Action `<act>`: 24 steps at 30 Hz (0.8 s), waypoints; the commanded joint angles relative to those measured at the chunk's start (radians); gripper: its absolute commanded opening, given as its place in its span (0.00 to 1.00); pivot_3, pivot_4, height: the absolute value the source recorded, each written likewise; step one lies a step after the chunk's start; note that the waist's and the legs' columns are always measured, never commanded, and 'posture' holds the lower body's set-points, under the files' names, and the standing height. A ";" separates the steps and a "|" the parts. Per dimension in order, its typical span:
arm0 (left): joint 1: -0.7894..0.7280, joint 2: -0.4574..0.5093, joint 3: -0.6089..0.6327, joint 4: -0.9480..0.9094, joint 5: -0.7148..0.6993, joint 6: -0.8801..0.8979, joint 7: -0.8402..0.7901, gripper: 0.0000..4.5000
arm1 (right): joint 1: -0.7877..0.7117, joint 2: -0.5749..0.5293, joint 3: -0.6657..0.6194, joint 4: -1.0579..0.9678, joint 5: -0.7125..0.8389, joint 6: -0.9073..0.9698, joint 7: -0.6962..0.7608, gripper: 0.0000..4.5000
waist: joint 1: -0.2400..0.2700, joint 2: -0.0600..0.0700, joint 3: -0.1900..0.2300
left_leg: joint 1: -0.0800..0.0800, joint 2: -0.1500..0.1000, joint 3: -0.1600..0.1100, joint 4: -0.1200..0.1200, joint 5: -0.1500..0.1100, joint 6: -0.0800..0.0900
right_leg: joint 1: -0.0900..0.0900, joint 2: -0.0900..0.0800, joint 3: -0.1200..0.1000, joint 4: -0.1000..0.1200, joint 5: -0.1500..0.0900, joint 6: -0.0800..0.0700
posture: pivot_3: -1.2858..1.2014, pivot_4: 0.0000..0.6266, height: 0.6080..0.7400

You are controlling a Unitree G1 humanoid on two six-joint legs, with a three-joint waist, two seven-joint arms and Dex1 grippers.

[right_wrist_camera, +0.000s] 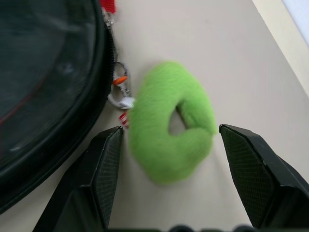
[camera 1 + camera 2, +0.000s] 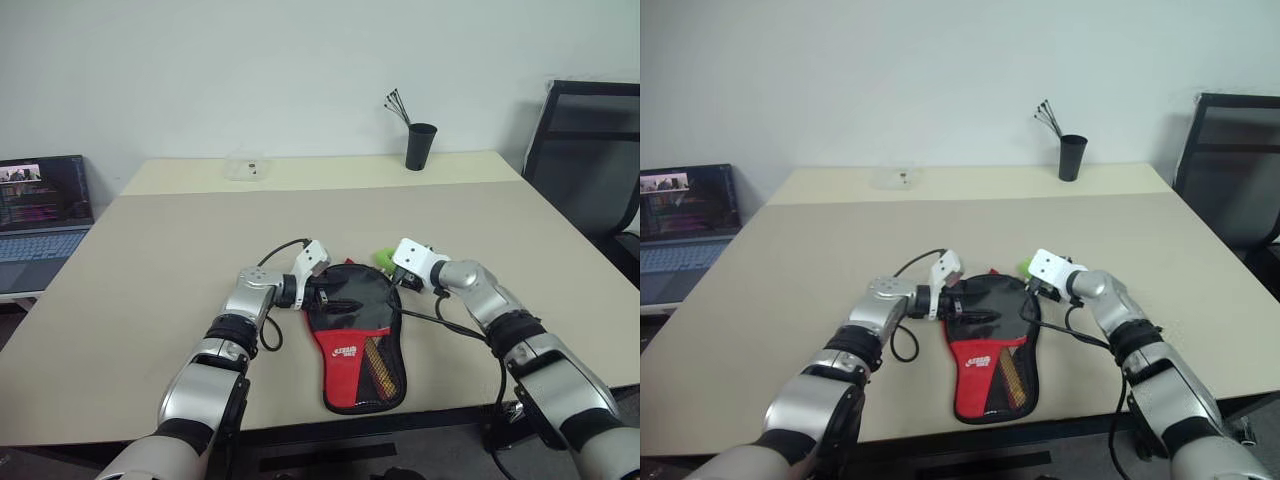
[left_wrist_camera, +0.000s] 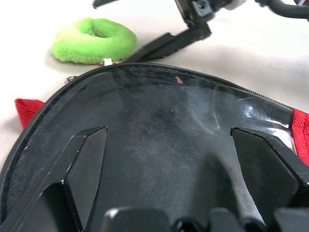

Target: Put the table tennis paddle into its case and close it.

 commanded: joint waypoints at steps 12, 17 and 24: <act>-0.114 -0.066 -0.072 0.124 0.051 -0.094 0.044 1.00 | -0.076 0.045 -0.030 0.110 -0.016 0.040 0.032 0.01 | 0.002 0.000 0.000 | 0.000 -0.001 0.001 0.000 0.000 0.000 | 0.001 -0.001 0.000 0.000 0.000 0.000 | 0.52 0.24 1.00; -0.129 -0.105 -0.101 0.208 0.095 -0.120 0.060 1.00 | -0.067 0.030 -0.041 0.049 -0.014 0.084 0.066 0.01 | 0.002 0.000 0.000 | 0.000 -0.001 0.001 0.000 0.000 0.000 | 0.000 -0.001 0.000 -0.001 0.000 0.000 | 0.52 0.24 1.00; -0.108 -0.112 -0.111 0.255 0.120 -0.135 0.061 1.00 | 0.062 -0.051 -0.071 -0.248 0.002 0.257 0.169 0.01 | 0.002 0.000 0.000 | 0.000 -0.001 0.000 0.000 0.000 0.000 | 0.001 0.000 0.000 -0.001 0.000 0.000 | 0.52 0.24 1.00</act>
